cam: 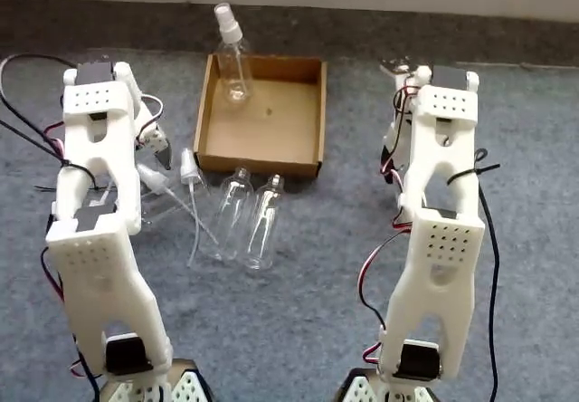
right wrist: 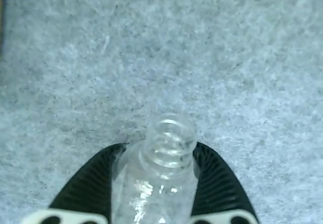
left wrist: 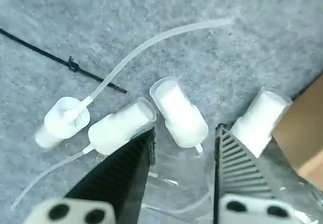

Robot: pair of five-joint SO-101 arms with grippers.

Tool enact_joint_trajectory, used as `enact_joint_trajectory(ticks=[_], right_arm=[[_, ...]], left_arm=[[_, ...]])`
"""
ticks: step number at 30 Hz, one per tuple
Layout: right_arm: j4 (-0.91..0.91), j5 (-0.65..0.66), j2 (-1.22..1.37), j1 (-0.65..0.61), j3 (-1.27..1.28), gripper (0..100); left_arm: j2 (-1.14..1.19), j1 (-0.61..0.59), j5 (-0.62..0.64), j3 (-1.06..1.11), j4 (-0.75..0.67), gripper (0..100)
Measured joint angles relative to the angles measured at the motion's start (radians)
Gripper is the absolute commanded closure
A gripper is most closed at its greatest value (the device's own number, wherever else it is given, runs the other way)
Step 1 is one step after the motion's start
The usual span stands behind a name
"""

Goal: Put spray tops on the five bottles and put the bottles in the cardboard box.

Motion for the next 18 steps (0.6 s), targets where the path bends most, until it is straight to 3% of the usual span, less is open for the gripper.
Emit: enact_joint_trajectory(ticks=[8, 13, 18], right_arm=[[0.0, 0.0, 0.0, 0.0, 0.0, 99.5], [0.0, 0.0, 0.0, 0.0, 0.0, 99.5], [0.0, 0.0, 0.0, 0.0, 0.0, 99.5]], left_arm=[[0.0, -0.008, 0.0, 0.147, -0.123, 82], [0.0, -0.008, 0.0, 0.158, -0.186, 90], [0.0, -0.008, 0.0, 0.158, -0.238, 91]])
